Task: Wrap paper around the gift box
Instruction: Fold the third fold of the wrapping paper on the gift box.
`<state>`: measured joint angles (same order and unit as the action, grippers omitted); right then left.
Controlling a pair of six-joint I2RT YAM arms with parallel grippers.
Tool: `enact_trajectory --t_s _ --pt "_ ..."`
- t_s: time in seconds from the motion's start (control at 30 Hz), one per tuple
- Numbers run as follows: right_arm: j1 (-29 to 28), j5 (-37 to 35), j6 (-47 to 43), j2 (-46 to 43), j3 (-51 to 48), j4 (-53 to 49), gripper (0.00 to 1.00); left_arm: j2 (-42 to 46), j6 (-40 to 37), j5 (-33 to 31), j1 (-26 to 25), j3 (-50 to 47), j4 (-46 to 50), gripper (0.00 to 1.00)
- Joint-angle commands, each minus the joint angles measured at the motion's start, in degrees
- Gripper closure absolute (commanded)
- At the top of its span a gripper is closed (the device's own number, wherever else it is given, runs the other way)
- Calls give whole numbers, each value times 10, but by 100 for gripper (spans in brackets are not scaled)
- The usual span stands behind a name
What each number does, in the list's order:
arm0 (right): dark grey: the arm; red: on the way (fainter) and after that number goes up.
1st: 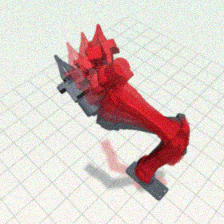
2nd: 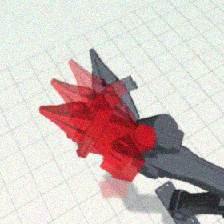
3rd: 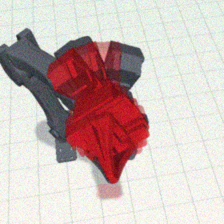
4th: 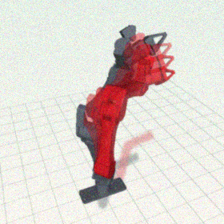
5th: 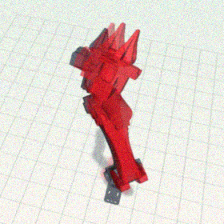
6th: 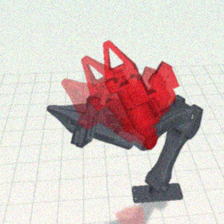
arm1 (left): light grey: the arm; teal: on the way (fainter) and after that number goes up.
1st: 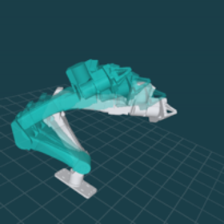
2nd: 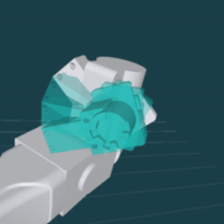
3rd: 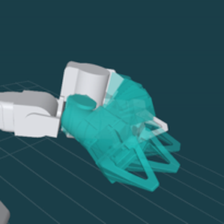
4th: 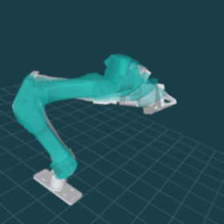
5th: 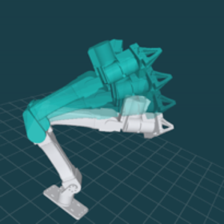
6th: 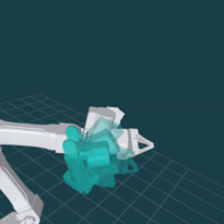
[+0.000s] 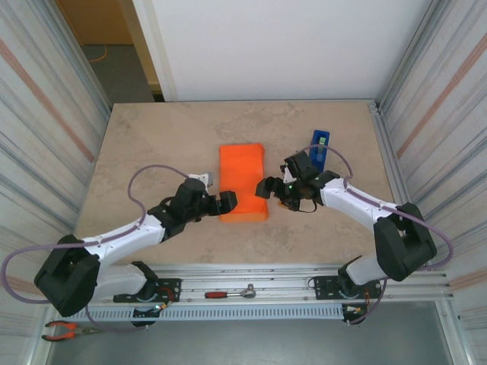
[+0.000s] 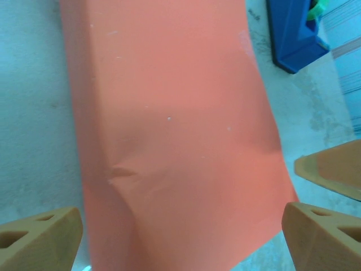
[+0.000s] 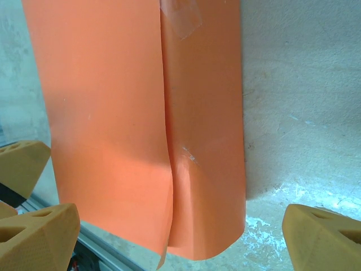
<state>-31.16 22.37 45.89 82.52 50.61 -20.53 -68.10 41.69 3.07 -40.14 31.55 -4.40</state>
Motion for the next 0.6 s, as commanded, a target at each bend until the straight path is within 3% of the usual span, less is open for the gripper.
enact_trajectory --t_s 0.0,0.3,0.57 --pt "-4 4 -14 2 17 -19 9 5 -39 -22 6 23 39 8" --pt "-16 -14 -17 49 16 -4 12 -43 -95 -14 26 44 66 8" --pt "-18 -43 -21 82 -2 8 20 -113 -93 -14 18 16 25 9"
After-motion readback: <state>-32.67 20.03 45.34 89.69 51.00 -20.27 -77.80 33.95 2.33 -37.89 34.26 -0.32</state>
